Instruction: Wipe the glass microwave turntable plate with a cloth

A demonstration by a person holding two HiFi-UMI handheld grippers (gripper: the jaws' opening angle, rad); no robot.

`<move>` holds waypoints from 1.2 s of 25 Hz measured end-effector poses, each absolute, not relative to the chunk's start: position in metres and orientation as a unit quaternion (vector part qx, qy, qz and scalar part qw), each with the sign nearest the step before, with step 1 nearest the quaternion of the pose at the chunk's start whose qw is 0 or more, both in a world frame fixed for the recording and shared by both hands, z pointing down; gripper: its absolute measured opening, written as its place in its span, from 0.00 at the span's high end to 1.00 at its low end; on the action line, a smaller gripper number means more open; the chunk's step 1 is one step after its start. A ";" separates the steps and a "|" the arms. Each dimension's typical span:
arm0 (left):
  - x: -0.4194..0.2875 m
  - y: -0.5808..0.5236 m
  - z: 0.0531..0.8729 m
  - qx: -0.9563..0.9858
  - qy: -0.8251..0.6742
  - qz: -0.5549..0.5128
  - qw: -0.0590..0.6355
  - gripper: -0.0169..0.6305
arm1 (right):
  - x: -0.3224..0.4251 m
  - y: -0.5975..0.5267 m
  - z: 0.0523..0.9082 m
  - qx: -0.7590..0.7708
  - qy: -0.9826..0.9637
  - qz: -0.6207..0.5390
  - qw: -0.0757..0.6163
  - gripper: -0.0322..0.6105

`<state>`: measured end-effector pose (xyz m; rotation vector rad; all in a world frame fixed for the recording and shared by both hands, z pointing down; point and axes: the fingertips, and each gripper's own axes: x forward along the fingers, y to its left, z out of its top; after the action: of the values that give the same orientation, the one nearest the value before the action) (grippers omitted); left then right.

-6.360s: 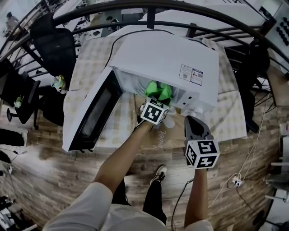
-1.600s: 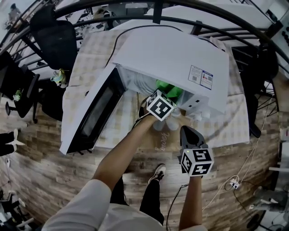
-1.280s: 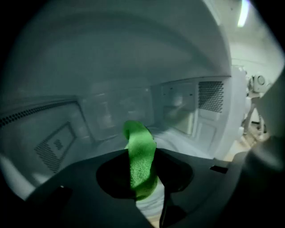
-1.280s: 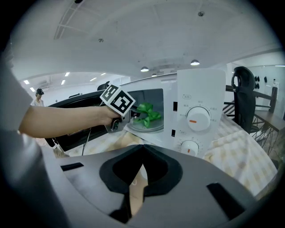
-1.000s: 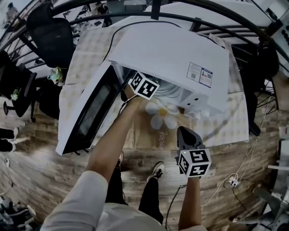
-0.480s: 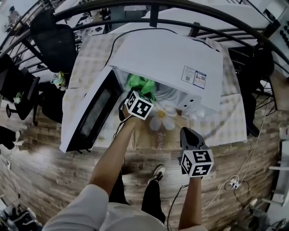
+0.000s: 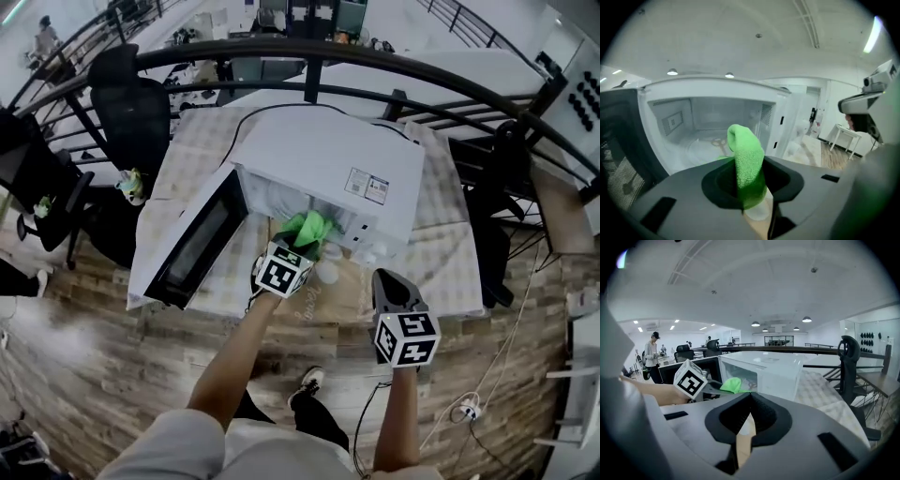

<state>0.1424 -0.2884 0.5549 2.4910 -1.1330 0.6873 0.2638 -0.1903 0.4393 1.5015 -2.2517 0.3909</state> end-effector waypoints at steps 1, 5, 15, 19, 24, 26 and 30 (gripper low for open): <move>0.138 -0.278 0.541 0.873 -0.402 0.225 0.159 0.77 | 0.264 -0.189 0.428 0.534 -0.810 0.127 0.205 0.93; 0.112 -0.240 0.481 0.877 -0.421 0.169 0.157 0.77 | 0.256 -0.182 0.374 0.520 -0.823 0.073 0.215 0.93; 0.016 -0.207 0.324 0.889 -0.448 0.075 0.056 0.77 | 0.198 -0.176 0.268 0.533 -0.828 -0.018 0.174 0.93; -0.025 -0.204 0.276 0.883 -0.467 0.053 0.012 0.77 | 0.164 -0.179 0.241 0.525 -0.834 -0.036 0.164 0.93; -0.060 -0.199 0.247 0.874 -0.483 0.041 -0.019 0.77 | 0.136 -0.182 0.220 0.516 -0.840 -0.061 0.157 0.93; -0.073 -0.196 0.239 0.870 -0.491 0.042 -0.029 0.77 | 0.127 -0.184 0.216 0.515 -0.839 -0.072 0.158 0.93; -0.079 -0.188 0.224 0.867 -0.495 0.038 -0.050 0.77 | 0.117 -0.183 0.210 0.512 -0.838 -0.091 0.167 0.93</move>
<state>-0.0792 -0.1876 0.2243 2.8131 -1.6061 0.1228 0.1167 -0.1828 0.2096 1.4566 -2.3856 -0.2576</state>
